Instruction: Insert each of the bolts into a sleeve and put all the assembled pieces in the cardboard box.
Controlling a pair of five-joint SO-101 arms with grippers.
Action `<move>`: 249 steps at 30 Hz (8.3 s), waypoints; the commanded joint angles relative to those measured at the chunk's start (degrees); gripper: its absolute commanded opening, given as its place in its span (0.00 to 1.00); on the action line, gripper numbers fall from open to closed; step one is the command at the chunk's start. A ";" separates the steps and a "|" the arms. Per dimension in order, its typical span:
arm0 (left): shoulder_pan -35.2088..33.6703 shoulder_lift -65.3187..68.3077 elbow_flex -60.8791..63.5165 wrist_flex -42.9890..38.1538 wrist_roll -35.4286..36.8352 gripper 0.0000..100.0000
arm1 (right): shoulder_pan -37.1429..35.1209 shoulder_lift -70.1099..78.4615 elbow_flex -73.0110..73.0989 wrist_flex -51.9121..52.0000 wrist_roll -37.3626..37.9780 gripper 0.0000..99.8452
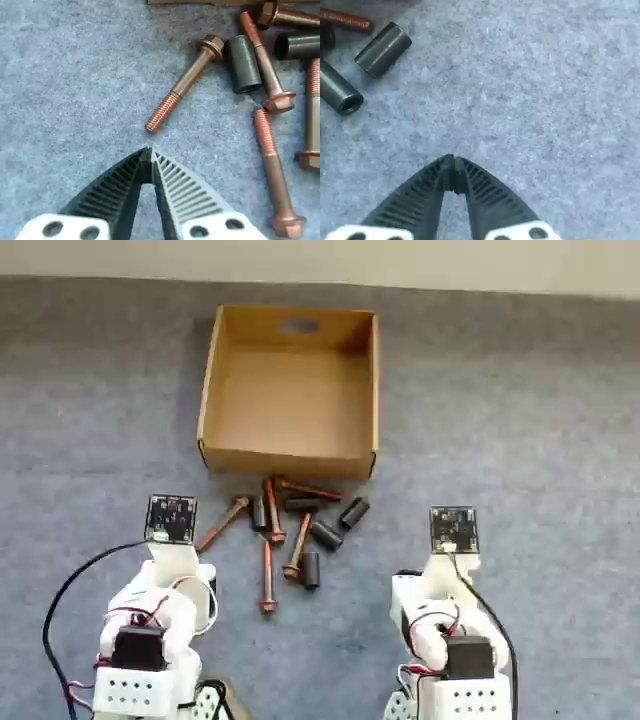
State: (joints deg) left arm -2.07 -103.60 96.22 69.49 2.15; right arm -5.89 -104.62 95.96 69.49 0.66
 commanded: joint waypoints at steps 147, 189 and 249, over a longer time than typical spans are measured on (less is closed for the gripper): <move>0.84 -0.22 1.01 -0.35 0.62 0.01 | -10.86 44.44 -60.26 -16.66 -2.46 0.21; 0.84 -0.22 1.01 -0.44 0.62 0.01 | -17.80 105.10 -52.44 -40.22 -25.23 0.21; 0.84 -0.22 1.01 -0.09 0.62 0.01 | -19.03 85.58 -47.43 -14.02 5.27 0.01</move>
State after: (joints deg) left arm -2.07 -103.60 96.22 69.49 2.15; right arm -23.91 -14.95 50.24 51.65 3.21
